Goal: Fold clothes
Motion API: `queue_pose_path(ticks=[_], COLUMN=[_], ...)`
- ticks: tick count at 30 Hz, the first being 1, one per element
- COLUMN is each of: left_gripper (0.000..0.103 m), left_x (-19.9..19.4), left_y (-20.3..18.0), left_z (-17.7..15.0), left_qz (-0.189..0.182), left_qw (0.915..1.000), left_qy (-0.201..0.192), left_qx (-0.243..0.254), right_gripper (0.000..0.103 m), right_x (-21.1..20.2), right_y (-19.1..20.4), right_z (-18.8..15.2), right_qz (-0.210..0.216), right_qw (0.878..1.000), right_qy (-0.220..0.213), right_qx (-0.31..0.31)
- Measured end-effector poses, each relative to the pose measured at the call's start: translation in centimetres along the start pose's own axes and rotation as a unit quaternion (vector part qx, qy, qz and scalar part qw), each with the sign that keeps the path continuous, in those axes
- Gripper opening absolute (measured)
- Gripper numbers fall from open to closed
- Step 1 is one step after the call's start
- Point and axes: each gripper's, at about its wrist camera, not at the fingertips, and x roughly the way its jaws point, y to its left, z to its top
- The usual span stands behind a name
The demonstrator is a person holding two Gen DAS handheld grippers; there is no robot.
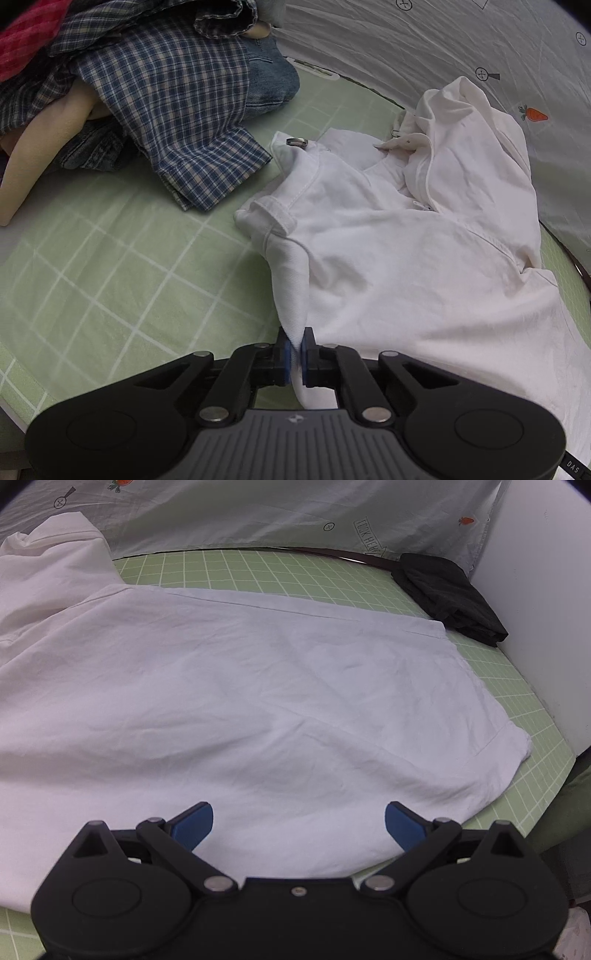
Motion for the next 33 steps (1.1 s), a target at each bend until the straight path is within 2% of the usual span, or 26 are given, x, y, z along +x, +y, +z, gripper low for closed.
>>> queue_pose_path(ticks=[6, 11, 15, 22, 25, 27, 30, 32, 33], left_gripper=[0.009, 0.016, 0.028, 0.035, 0.037, 0.043, 0.057, 0.061, 0.061], left_x=[-0.8, -1.9, -3.2, -2.9, -2.9, -3.1, -3.7, -4.2, -4.2], left_y=[1.2, -0.3, -1.3, -5.1, -6.4, -7.1, -8.4, -8.9, -9.1], left_z=[-1.1, -0.2, 1.3, 3.5, 4.4, 5.0, 6.1, 7.1, 7.6], left_qz=[0.006, 0.031, 0.046, 0.08, 0.105, 0.127, 0.188, 0.203, 0.197], left_qw=[0.9996, 0.9994, 0.9984, 0.9959, 0.9933, 0.9903, 0.9783, 0.9732, 0.9739], left_qy=[0.007, -0.011, -0.031, -0.04, -0.042, -0.048, -0.086, -0.107, -0.113], left_qx=[-0.025, -0.011, -0.009, -0.012, -0.025, -0.03, -0.011, -0.002, -0.004], right_gripper=[0.101, 0.101, 0.101, 0.101, 0.101, 0.101, 0.101, 0.101, 0.101], right_x=[1.1, 1.6, 1.8, 3.0, 3.6, 4.1, 5.1, 6.1, 6.6], right_y=[1.1, 0.9, -0.2, -4.0, -5.9, -7.1, -8.5, -8.9, -9.1], right_z=[0.4, 1.1, 1.9, 3.6, 4.7, 5.5, 6.8, 7.8, 8.3], right_qz=[0.017, 0.027, 0.025, 0.013, 0.005, 0.002, -0.003, -0.001, -0.001], right_qw=[1.0, 0.999, 0.999, 1.0, 1.0, 1.0, 0.999, 0.999, 0.999], right_qy=[0.013, 0.005, -0.004, -0.01, -0.013, -0.014, -0.014, -0.011, -0.01], right_qx=[-0.023, -0.034, -0.024, 0.005, 0.012, 0.018, 0.034, 0.045, 0.05])
